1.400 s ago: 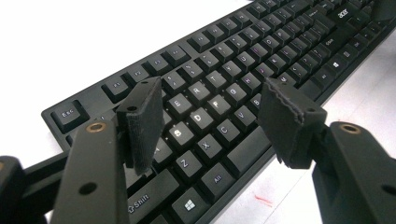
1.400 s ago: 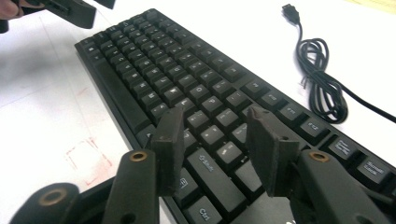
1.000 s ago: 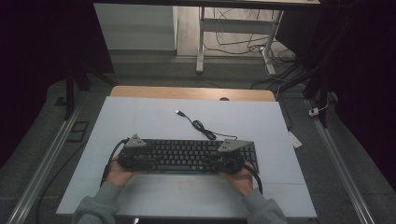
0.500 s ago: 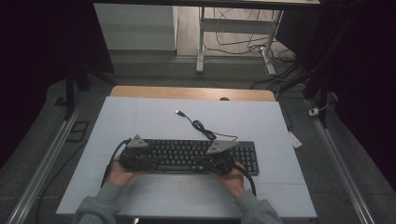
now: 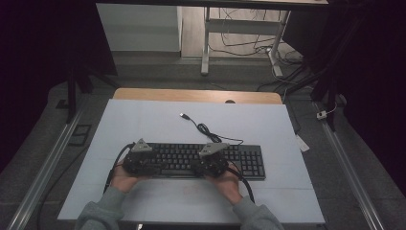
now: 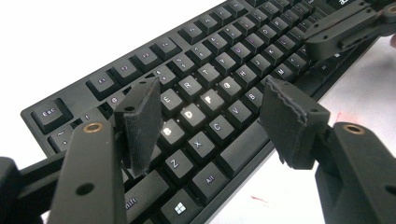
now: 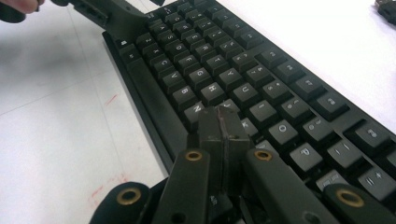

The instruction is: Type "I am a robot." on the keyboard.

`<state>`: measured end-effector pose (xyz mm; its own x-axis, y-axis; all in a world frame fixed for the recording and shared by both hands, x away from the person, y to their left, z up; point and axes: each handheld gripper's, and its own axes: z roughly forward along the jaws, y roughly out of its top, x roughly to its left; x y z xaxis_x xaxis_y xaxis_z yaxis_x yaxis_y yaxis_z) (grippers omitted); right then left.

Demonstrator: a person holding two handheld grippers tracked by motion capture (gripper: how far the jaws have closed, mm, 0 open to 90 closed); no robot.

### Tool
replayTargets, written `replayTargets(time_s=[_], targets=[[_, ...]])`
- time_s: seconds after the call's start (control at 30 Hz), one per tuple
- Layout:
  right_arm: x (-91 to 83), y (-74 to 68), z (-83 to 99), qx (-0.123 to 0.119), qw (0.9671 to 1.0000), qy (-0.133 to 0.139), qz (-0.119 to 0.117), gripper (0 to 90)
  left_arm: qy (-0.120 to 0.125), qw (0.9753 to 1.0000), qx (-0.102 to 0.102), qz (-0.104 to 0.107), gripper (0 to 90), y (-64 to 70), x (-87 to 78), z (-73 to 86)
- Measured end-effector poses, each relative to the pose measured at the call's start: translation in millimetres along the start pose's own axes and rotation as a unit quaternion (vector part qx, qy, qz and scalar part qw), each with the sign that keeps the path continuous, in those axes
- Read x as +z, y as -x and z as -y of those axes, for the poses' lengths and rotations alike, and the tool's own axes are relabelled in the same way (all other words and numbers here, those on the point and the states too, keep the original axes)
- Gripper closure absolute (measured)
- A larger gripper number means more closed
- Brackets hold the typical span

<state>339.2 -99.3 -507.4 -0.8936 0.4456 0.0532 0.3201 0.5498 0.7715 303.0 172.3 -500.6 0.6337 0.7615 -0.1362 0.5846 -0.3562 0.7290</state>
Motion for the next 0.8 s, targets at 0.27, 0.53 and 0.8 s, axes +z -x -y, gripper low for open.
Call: replayTargets(time_s=[0.27,0.53,0.8], targets=[[9.9,-0.7,-4.2,-0.001,0.9999,-0.012,0.006,89.5,-0.003,1.0,0.001,0.0,37.9,1.2,0.6,0.6],[19.1,-2.3,-6.2,-0.009,0.9996,-0.026,0.011,89.5,-0.005,1.0,0.001,-0.001,37.7,0.4,1.5,1.6],[20.8,-1.1,-5.3,-0.008,0.9994,-0.03,0.015,89.6,-0.005,1.0,0.001,-0.001,37.7,0.3,1.1,1.7]])
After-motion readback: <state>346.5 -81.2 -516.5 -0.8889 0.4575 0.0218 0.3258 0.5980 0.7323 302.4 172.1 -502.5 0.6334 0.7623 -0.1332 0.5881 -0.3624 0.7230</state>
